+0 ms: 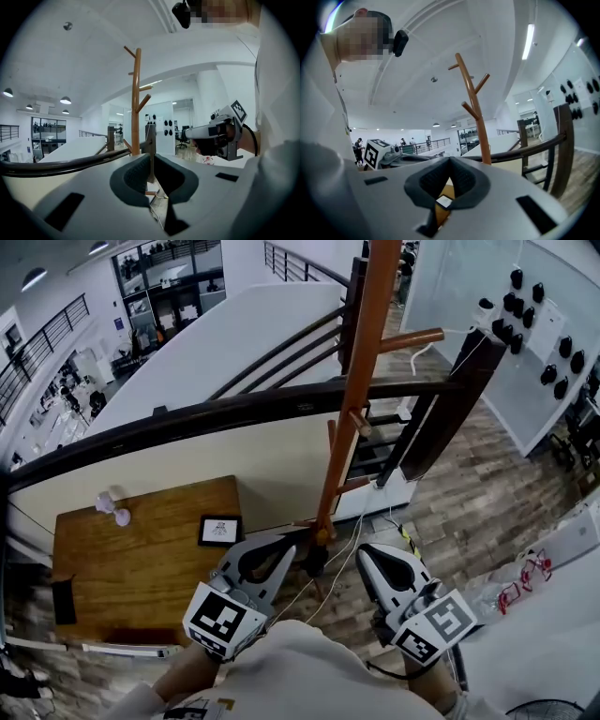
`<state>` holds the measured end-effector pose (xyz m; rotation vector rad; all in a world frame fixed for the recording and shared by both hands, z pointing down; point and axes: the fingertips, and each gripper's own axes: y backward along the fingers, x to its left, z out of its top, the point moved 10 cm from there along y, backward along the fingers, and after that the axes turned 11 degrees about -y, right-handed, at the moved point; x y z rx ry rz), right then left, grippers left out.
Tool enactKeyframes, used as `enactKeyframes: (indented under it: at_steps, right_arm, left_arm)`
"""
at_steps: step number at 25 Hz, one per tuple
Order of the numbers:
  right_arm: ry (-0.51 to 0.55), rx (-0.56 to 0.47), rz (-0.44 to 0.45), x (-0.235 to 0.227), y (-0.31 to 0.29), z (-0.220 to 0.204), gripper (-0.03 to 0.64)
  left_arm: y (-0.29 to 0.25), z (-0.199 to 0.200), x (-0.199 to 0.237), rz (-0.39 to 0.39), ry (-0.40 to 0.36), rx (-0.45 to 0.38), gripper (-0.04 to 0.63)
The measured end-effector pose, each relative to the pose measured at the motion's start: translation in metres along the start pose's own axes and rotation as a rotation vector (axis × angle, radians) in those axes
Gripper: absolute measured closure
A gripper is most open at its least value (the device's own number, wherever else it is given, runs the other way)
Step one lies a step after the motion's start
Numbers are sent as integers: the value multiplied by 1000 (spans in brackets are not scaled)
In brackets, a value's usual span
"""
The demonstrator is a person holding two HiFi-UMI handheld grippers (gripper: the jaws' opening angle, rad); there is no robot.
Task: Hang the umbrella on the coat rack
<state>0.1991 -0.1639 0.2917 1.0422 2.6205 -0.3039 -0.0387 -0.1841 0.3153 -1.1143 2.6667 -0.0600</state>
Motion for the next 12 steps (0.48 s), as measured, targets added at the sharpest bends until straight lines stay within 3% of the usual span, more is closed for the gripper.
enactKeyframes:
  at_steps: [12]
  right_arm:
    - [-87, -51, 6, -20, -7, -1, 614]
  left_arm:
    - [-4, 2, 15, 70, -6, -3, 575]
